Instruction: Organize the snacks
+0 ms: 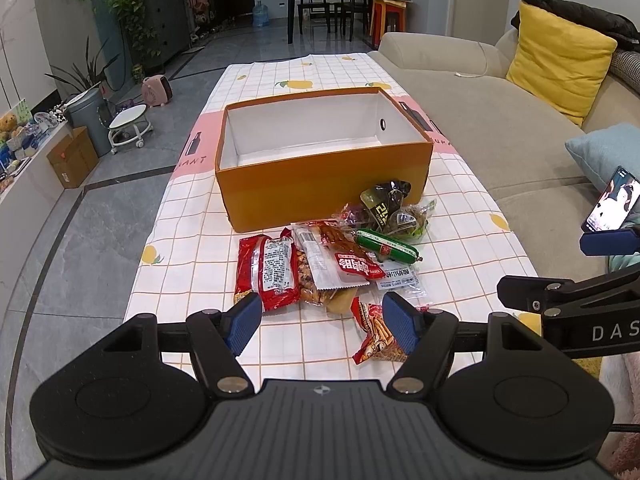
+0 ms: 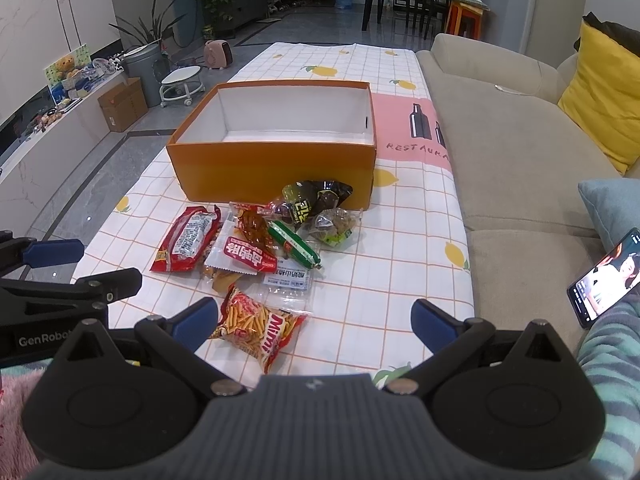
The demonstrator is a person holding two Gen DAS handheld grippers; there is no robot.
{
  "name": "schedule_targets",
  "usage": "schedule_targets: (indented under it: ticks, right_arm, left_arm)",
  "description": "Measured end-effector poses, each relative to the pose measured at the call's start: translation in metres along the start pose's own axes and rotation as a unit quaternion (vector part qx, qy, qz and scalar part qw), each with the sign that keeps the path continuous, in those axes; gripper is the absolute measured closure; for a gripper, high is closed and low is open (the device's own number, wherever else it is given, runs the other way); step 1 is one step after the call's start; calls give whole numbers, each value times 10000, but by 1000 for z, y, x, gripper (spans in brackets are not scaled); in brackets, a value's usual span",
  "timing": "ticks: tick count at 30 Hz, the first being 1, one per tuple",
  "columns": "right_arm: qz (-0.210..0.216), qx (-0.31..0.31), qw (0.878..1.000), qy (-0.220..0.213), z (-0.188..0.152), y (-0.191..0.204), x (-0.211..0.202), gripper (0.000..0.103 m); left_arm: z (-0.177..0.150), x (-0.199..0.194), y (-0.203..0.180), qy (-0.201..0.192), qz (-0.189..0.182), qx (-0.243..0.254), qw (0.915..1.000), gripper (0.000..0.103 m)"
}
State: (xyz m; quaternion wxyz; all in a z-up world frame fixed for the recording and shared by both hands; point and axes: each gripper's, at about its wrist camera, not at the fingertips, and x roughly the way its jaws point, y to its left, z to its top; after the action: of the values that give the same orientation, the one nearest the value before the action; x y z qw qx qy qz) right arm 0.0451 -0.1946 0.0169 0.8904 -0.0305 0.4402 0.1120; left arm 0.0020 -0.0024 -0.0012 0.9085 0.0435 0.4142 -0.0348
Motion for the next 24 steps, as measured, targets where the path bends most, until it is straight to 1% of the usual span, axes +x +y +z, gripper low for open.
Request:
schedule_targets:
  ticks: [24]
  right_arm:
    - [-7,31,10000,14,0,0,2,4]
  left_arm:
    - [-2,1,0,19,-15,-16,10000,22]
